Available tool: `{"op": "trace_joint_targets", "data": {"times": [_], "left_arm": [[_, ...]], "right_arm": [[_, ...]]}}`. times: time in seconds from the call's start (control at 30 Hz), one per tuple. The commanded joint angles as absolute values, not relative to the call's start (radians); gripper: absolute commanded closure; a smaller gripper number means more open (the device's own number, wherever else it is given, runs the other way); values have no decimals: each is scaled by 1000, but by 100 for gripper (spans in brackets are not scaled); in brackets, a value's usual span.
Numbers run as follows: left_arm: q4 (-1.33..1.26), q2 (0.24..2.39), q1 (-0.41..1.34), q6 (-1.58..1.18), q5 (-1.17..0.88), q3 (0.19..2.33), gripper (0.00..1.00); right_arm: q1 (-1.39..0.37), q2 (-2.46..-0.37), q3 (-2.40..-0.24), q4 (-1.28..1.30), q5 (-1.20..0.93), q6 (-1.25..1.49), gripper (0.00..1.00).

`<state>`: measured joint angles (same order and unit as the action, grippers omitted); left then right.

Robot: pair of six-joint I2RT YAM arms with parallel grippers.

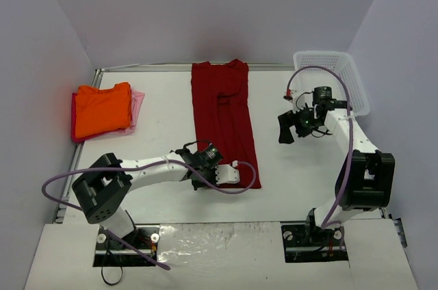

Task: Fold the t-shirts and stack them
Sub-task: Grab the bottom of the folded rectangular tshirt with both arms

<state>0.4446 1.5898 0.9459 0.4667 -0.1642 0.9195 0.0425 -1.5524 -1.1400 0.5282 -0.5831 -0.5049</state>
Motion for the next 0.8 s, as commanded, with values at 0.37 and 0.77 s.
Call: {"op": "trace_joint_targets", "data": {"times": [0.37, 0.77], "left_arm": [[574, 1571, 755, 463, -459, 1012, 98], [673, 1618, 692, 505, -586, 1069, 98]], "right_arm": [[-130, -1322, -1020, 620, -638, -710, 9], [-262, -1189, -940, 600, -597, -804, 9]]}}
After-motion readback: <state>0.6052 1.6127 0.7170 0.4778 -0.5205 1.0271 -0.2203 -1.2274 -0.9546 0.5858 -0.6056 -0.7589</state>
